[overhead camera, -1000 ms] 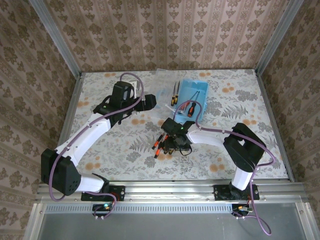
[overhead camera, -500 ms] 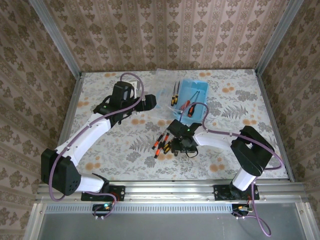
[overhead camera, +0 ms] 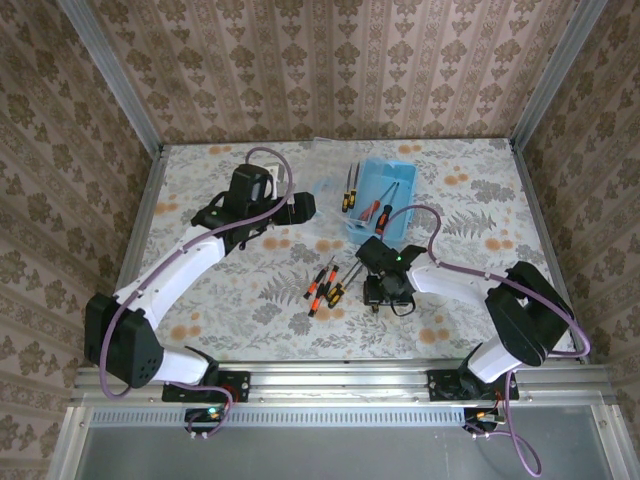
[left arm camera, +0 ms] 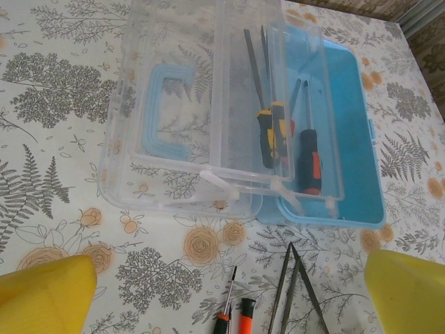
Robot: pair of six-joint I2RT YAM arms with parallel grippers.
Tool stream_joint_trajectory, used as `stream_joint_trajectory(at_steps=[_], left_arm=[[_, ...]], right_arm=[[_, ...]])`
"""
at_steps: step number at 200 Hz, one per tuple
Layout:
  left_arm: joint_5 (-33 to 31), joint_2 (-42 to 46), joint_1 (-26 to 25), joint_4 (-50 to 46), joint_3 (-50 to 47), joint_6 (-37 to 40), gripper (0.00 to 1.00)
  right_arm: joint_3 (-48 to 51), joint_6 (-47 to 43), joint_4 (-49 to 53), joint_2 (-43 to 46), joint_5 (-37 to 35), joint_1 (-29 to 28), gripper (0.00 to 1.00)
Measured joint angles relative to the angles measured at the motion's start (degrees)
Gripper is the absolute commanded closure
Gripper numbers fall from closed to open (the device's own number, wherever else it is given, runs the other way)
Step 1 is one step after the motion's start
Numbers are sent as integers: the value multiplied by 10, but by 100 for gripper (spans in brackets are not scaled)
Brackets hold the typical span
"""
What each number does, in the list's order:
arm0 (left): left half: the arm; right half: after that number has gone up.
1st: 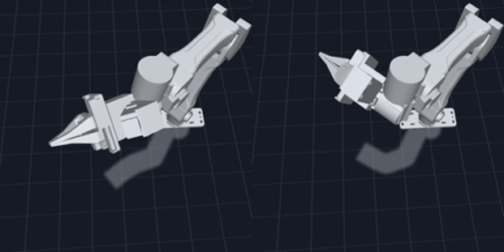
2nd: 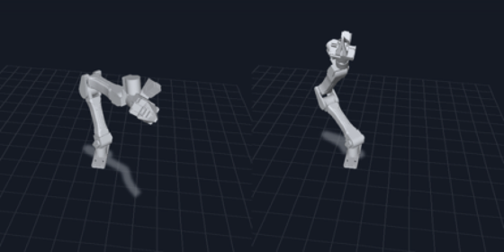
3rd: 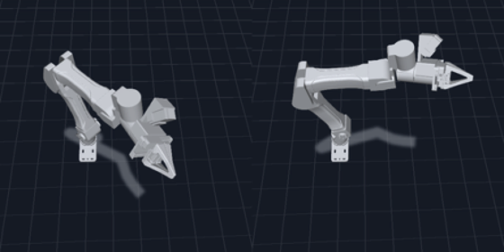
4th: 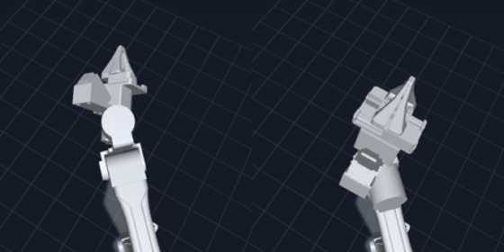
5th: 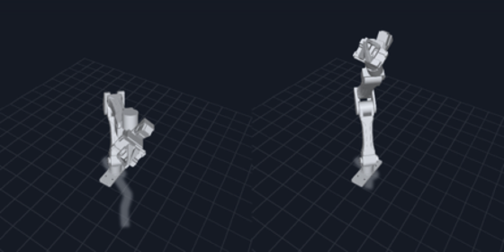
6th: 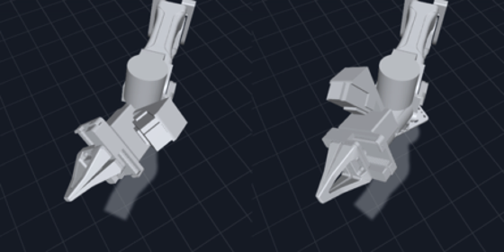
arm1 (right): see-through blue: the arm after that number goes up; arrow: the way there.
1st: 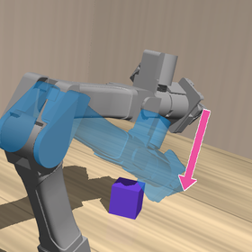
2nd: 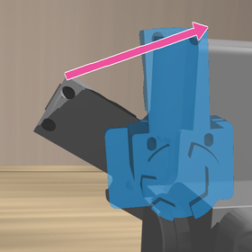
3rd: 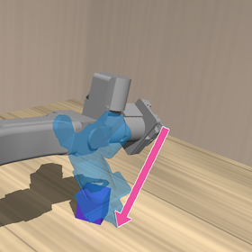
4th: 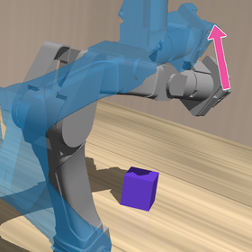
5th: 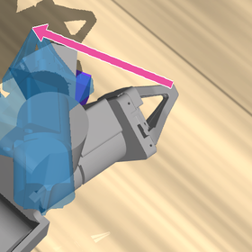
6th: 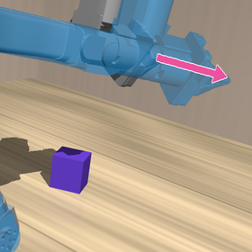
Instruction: Pack the tool kit
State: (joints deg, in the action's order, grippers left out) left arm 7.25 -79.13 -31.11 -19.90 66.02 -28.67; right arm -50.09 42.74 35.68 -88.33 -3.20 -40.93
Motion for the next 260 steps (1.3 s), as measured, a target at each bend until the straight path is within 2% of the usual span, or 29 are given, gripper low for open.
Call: stream_joint_trajectory(at_steps=[28, 46, 75, 113, 178, 260], left_arm=[[-3, 0, 0, -3, 0, 2, 0], [-4, 0, 0, -3, 0, 3, 0], [-7, 0, 0, -3, 0, 4, 0], [-8, 0, 0, -3, 0, 4, 0], [-10, 0, 0, -3, 0, 4, 0], [-16, 0, -7, -5, 0, 9, 0]], right_arm=[[-18, -10, 0, -19, 2, -1, 49], [-19, -14, -7, -33, 8, -4, 54], [-19, -23, -13, -56, 12, -4, 69], [-20, -21, -8, -58, 3, -5, 76], [42, -19, -9, 5, -11, 7, 82], [55, -19, 42, 113, -25, 34, 82]])
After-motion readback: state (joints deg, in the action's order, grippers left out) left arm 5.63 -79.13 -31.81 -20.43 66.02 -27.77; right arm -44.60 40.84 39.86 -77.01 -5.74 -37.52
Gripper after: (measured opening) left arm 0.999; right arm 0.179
